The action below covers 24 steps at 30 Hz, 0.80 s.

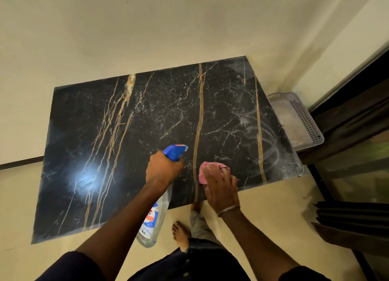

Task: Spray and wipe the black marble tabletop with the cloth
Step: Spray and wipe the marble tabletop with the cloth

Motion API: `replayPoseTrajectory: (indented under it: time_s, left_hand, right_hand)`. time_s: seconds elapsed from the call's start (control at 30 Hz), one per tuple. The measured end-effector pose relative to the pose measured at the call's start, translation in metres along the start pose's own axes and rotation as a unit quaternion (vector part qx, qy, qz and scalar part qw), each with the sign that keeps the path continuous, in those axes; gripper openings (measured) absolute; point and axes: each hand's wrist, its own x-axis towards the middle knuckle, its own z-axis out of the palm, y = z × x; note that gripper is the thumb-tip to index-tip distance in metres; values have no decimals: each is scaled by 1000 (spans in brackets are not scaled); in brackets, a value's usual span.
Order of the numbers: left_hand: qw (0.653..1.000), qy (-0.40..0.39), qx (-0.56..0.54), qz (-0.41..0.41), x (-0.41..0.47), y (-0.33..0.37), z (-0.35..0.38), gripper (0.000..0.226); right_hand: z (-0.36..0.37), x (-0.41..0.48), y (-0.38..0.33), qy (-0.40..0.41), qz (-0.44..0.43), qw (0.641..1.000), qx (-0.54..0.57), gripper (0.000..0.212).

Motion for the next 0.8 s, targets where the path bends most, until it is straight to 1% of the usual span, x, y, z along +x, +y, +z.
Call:
replayPoseTrajectory:
  time_s: [0.07,0.13,0.2,0.37,0.43,0.53,0.6,0.67,0.73,0.8]
  left_hand:
    - [1000,-10,-11,6,-1,1,3,16]
    - [1000,-15,-22,11,-3,3,5,16]
    - [999,-23,-32,14,-5,5,7,15]
    - [999,-32,-27,21,-10,11,10,14]
    - [999,-32,-25,19,-12,13,12,14]
    - [999,-22,-14,30,-12,18,16,12]
    - [999,-21,-5,33,-10,22,19,12]
    - [999,-21,-3,29,-6,26,23,13]
    - [999,-23,2,30,-2,32,28,14]
    - [999,-30,1,26,1,39,33,14]
  right_hand:
    - [-7,-5,28,22,63,998,-5,59]
    - [-14,-8,51,37,117,992,-12,58]
    - [-19,-10,63,42,154,987,-9,58]
    - [-23,-10,42,21,222,975,16,59]
    - [-21,-10,22,10,189,981,31,59]
    - [-14,-15,-6,-23,59,997,33,63]
    - [-13,-12,-7,-41,-21,998,33,68]
    - [-16,-9,6,-68,-71,995,17,71]
    - [-21,-8,35,-87,-70,994,0,69]
    - [-30,-9,68,-85,-6,996,-3,64]
